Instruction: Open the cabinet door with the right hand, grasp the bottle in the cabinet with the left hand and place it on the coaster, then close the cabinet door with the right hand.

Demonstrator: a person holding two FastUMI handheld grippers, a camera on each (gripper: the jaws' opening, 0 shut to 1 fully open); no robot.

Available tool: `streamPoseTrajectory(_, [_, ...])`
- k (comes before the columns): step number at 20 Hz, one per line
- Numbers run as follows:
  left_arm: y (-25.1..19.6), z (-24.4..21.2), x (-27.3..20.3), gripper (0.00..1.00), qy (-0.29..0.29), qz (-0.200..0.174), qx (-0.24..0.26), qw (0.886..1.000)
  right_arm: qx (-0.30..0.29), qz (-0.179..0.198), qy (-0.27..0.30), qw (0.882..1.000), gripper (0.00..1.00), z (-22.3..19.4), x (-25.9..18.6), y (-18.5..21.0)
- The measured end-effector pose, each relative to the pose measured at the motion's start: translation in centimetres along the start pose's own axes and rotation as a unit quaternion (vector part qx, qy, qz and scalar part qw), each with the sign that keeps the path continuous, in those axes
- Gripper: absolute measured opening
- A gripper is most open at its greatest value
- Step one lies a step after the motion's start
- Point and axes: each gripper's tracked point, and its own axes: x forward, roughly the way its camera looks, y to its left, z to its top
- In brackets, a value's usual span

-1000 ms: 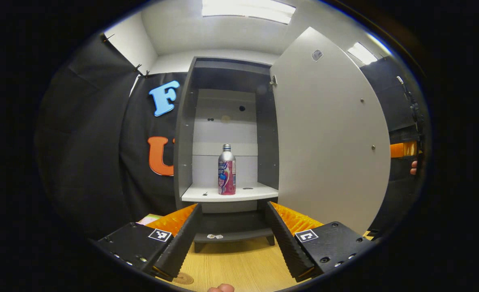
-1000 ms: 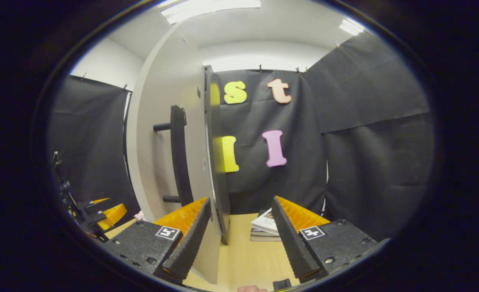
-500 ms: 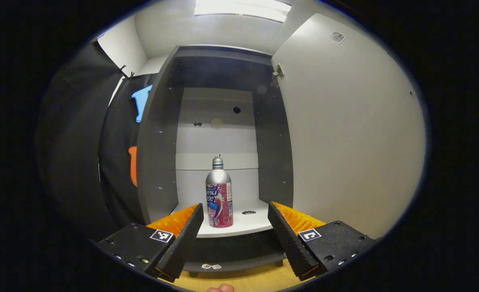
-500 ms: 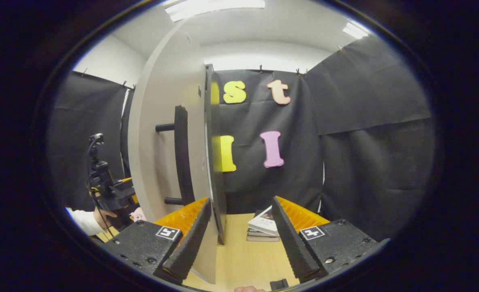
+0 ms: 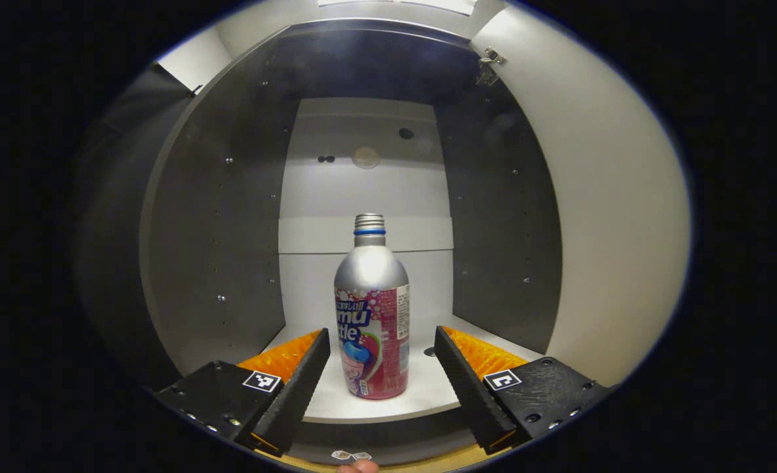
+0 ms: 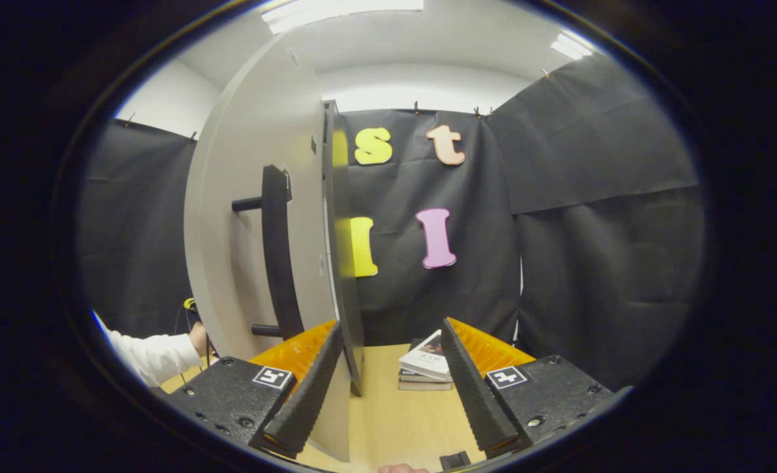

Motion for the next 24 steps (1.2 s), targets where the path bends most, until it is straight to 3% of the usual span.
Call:
streamPoseTrajectory(6, [0.6, 0.0, 3.0, 0.96, 0.008, 0.004, -0.011, 1.0, 0.004, -0.008, 0.001, 1.0, 0.93, 0.0, 0.4, -0.3])
streamPoseTrajectory(16, [0.6, 0.4, 3.9, 0.96, 0.006, -0.002, -0.002, 1.0, 0.005, -0.013, -0.004, 1.0, 0.93, 0.2, 0.6, -0.6])
streamPoseTrajectory(17, [0.5, 0.4, 4.0, 0.94, 0.004, -0.004, -0.002, 1.0, 0.006, -0.013, -0.006, 1.0, 0.93, 0.3, 0.5, -0.6])
streamPoseTrajectory(18, [0.5, 0.6, 3.9, 0.84, 0.002, -0.004, -0.003, 1.0, 0.007, -0.012, -0.006, 1.0, 0.93, 0.2, 0.6, -0.6])
streamPoseTrajectory(19, [0.3, 0.5, 3.9, 0.89, 0.003, -0.008, -0.004, 1.0, 0.006, -0.011, -0.006, 1.0, 0.93, 0.2, 0.6, -0.6])
streamPoseTrajectory(20, [0.3, 0.5, 3.8, 0.78, 0.003, -0.009, -0.005, 1.0, 0.005, -0.01, -0.005, 1.0, 0.93, 0.1, 0.6, -0.6])
streamPoseTrajectory(24, [0.6, 2.5, 1.8, 0.73, -0.02, -0.009, -0.01, 1.0, 0.006, -0.01, 0.002, 1.0, 0.93, -0.2, 0.5, -0.6])
